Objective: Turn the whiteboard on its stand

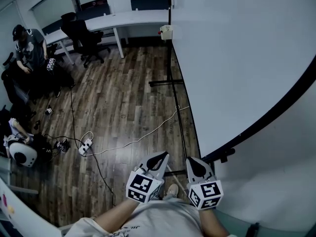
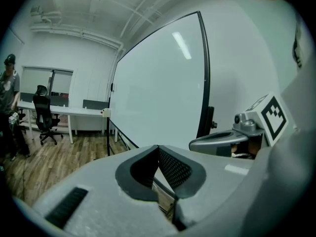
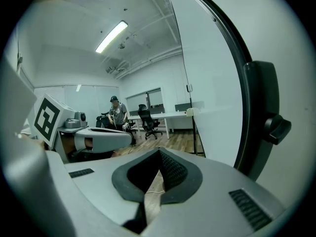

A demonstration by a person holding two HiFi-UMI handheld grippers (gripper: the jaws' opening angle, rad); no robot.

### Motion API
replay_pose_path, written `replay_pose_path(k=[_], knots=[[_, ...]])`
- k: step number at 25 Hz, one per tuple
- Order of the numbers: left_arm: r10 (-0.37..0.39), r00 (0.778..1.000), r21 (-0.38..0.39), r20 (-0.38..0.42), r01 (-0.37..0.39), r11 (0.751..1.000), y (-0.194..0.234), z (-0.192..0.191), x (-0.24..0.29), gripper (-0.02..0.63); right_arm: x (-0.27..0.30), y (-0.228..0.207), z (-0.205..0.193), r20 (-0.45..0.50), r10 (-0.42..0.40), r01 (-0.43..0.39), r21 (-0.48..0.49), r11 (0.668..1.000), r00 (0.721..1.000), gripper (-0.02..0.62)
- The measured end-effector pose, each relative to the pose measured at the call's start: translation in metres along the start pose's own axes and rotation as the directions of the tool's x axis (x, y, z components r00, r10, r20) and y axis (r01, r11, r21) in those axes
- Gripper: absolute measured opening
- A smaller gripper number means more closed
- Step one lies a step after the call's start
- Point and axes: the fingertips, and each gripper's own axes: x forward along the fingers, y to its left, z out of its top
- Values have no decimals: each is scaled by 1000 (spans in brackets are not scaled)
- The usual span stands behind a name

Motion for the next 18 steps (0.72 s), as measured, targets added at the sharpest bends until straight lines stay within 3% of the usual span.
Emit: replay_pose_path(k=[18], knots=[[15,1000,-7,12,-15,1000,14,8,5,11,18,5,7,-7,37,-37,-32,999,999,6]])
